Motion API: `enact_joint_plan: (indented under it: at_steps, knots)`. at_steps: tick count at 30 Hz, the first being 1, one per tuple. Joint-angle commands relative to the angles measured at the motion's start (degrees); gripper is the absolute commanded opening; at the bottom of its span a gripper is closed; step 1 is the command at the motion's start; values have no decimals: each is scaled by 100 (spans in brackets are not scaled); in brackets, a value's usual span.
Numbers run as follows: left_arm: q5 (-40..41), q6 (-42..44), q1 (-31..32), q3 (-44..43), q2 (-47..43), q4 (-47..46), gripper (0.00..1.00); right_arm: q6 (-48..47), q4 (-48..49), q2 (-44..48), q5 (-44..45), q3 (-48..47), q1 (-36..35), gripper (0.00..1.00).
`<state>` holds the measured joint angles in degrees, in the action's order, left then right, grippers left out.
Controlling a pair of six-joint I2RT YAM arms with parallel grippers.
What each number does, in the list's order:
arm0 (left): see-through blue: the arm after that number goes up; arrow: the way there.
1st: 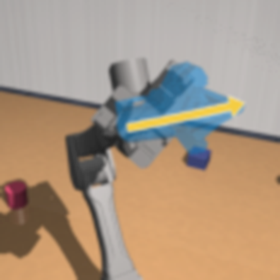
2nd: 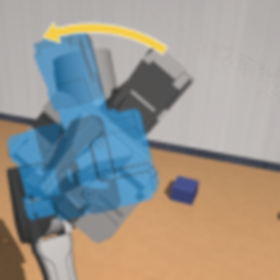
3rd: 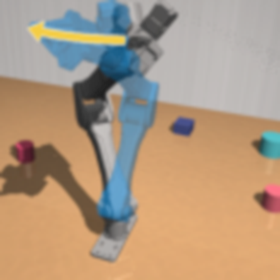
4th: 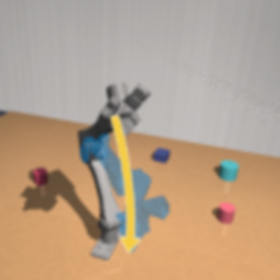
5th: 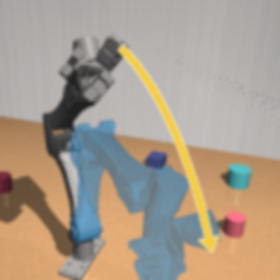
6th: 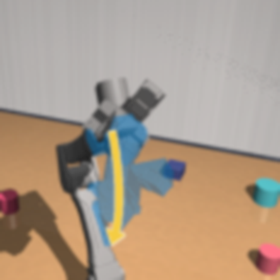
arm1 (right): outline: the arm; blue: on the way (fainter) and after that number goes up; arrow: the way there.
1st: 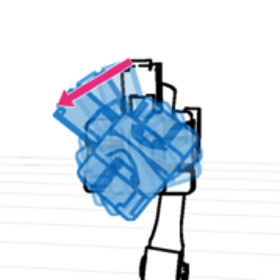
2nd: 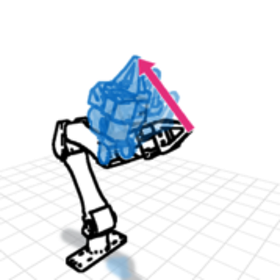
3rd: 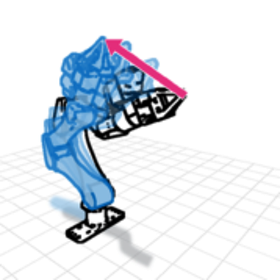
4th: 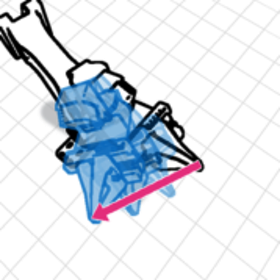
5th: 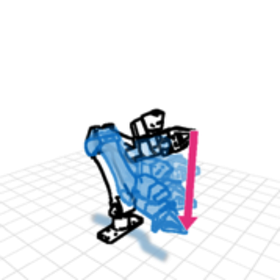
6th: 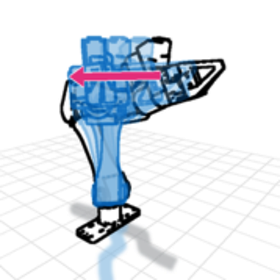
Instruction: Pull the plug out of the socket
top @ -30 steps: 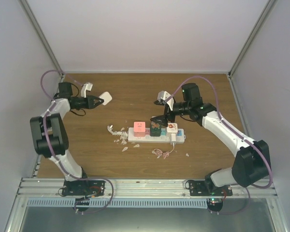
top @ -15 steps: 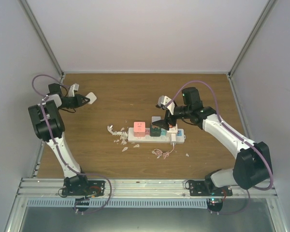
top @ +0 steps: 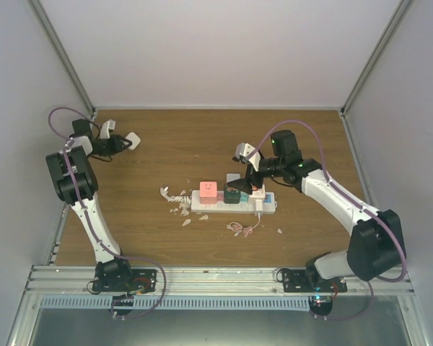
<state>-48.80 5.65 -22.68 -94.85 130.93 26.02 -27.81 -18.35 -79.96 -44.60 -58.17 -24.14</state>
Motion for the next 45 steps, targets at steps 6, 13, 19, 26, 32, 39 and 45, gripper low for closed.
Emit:
enact_joint_plan:
  at_steps: [6, 13, 19, 26, 32, 39, 45]
  knots:
    - [389, 420, -96, -305, -142, 228, 55, -634, -207, -264, 116, -169, 46, 98]
    - [797, 1399, -79, -159, -830, 589, 79, -1188, -542, -503, 141, -269, 43, 99]
    - [352, 2845, 165, 541, -1728, 887, 99, -1507, -796, -725, 127, -338, 17, 99]
    - [244, 4088, 1160, 1868, -3091, 799, 99, -1829, -1159, -1068, 358, -604, -144, 98]
    - [-276, 4882, 2133, 2615, -3931, 831, 99, -1999, -1375, -1338, 806, -749, -271, 97]
    - [-339, 5179, 3125, 3090, -4036, 480, 99, -2115, -1441, -1434, 1109, -694, -350, 94]
    - [-258, 5276, 3629, 3385, -4024, 121, 98, -2085, -1351, -1525, 1308, -578, -443, 91]
